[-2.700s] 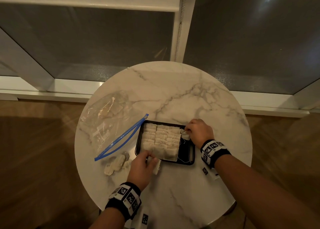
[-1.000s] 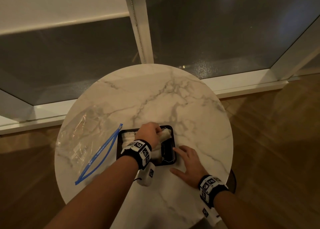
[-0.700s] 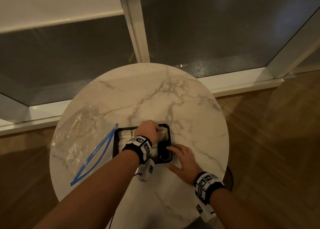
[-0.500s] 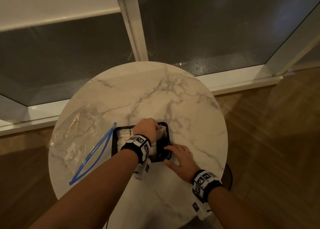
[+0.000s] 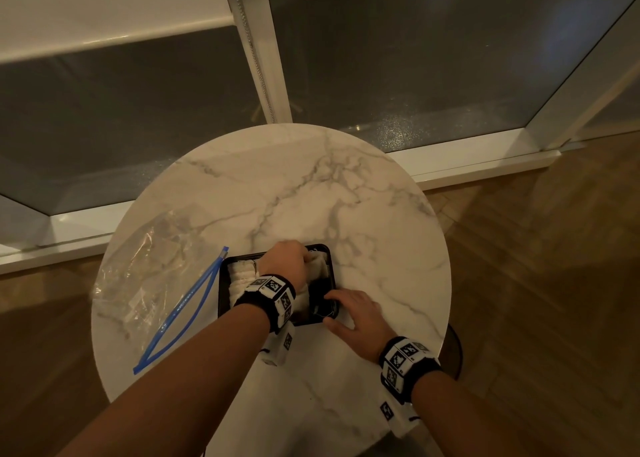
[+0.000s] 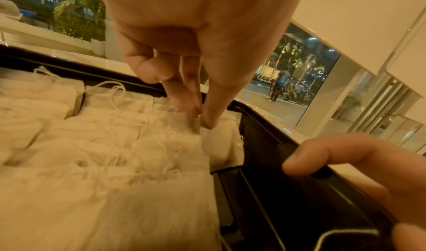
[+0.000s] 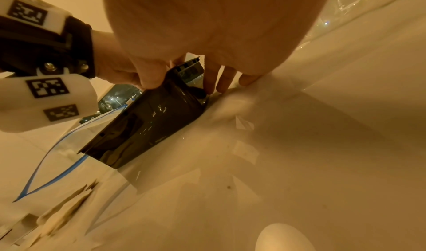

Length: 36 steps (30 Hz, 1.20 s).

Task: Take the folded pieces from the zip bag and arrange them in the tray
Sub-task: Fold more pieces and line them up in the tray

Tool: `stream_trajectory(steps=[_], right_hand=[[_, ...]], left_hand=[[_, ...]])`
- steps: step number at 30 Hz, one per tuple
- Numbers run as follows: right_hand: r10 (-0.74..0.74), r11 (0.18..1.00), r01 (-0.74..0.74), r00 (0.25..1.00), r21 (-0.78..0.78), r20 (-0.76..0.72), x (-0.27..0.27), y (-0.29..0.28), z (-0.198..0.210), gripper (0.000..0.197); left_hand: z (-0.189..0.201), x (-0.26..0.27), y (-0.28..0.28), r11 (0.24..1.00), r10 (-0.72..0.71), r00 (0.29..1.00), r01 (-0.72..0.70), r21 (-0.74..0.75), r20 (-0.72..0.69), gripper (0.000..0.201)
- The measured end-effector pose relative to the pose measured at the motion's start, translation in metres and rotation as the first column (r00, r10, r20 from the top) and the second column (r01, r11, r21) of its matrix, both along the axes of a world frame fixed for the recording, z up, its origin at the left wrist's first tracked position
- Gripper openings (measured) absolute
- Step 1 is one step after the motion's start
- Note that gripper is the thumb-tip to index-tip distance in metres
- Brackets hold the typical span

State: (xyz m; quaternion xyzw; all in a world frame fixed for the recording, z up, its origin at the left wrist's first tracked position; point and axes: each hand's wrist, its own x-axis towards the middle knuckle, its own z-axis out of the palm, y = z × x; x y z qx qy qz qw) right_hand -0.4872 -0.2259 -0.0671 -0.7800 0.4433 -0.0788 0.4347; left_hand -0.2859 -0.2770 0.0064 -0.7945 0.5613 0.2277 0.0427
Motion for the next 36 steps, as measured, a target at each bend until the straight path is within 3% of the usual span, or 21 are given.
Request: stream_trajectory(steps=[4, 10, 16, 21, 26, 36], right_hand=[[0.002, 1.000, -0.002, 1.000, -0.008, -0.018, 0.000, 0.001, -0.001, 0.047], [0.001, 1.000, -0.002, 1.000, -0.013, -0.024, 0.001, 0.000, 0.000, 0.044], [0.003, 1.000, -0.004, 1.000, -0.016, -0.031, 0.002, 0.000, 0.000, 0.045], [-0.007, 1.000, 0.006, 1.000, -0.022, -0.025, 0.002, 0.001, 0.000, 0.044], [-0.006, 1.000, 0.005, 1.000, -0.022, -0.025, 0.002, 0.002, 0.002, 0.043], [0.013, 1.000, -0.014, 0.999, -0.028, -0.033, 0.001, 0.000, 0.010, 0.048]], left_hand=[[-0.005, -0.001, -0.001, 1.000, 0.003, 1.000, -0.003, 0.002, 0.021, 0.023], [-0.008, -0.007, -0.005, 0.989, -0.150, 0.983, 0.148, 0.027, 0.107, 0.027], [-0.005, -0.017, -0.009, 0.940, -0.341, 0.911, 0.326, 0.101, 0.231, 0.016], [-0.004, -0.017, -0.002, 0.909, -0.418, 0.875, 0.405, 0.102, 0.244, 0.014], [-0.006, -0.012, 0.000, 0.917, -0.397, 0.887, 0.394, 0.062, 0.236, 0.022], [-0.009, -0.008, 0.006, 0.964, -0.225, 0.955, 0.247, -0.098, 0.194, 0.020]])
